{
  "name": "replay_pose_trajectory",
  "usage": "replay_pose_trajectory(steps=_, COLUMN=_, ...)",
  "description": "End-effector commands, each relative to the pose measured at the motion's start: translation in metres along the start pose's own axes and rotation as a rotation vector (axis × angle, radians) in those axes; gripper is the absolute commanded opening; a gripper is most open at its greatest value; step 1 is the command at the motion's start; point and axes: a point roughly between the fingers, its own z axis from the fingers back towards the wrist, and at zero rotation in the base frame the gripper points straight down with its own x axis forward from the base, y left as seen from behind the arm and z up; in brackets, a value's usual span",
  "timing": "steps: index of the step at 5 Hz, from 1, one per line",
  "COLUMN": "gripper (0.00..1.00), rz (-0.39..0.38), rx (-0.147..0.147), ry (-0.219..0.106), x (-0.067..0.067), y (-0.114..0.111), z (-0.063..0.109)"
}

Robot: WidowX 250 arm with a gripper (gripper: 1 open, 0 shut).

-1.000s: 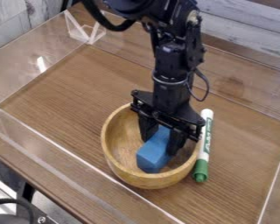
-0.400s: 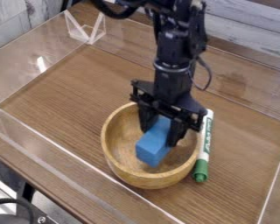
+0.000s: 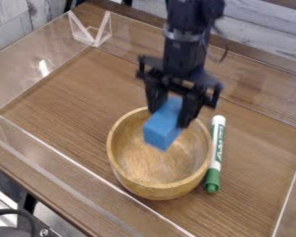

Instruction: Remove the blue block from inside the brown bowl and put it on the table

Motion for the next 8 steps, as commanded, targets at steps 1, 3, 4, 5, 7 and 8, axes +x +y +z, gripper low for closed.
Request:
replay_pose_trajectory(steps=1, gripper=0.00, rz=0.029, rx=0.003, ry=-0.088, x=0.010, y=0.011, z=0.044)
replay_pose_trajectory(steps=3, gripper=0.00, rz=0.097, rx=0.008, ry=-0.145, x=0.007, y=0.045, z=0.086)
replay_pose_trajectory(steps=4, gripper=0.00, rz=0.082, rx=0.016, ry=-0.162, x=0.011, y=0.033, z=0.069)
replay_pose_trajectory(steps=5, gripper=0.00, rz=0.070, rx=0.020, ry=-0.186, x=0.020, y=0.030, z=0.052)
replay_pose_trajectory(steps=7, gripper=0.00, rz=0.082, rx=0.013, ry=-0.217, x=0.033, y=0.027, z=0.042)
replay_pose_trajectory(steps=8, gripper=0.00, rz=0.086, rx=0.009, ry=-0.229, x=0.037, y=0.026, z=0.038)
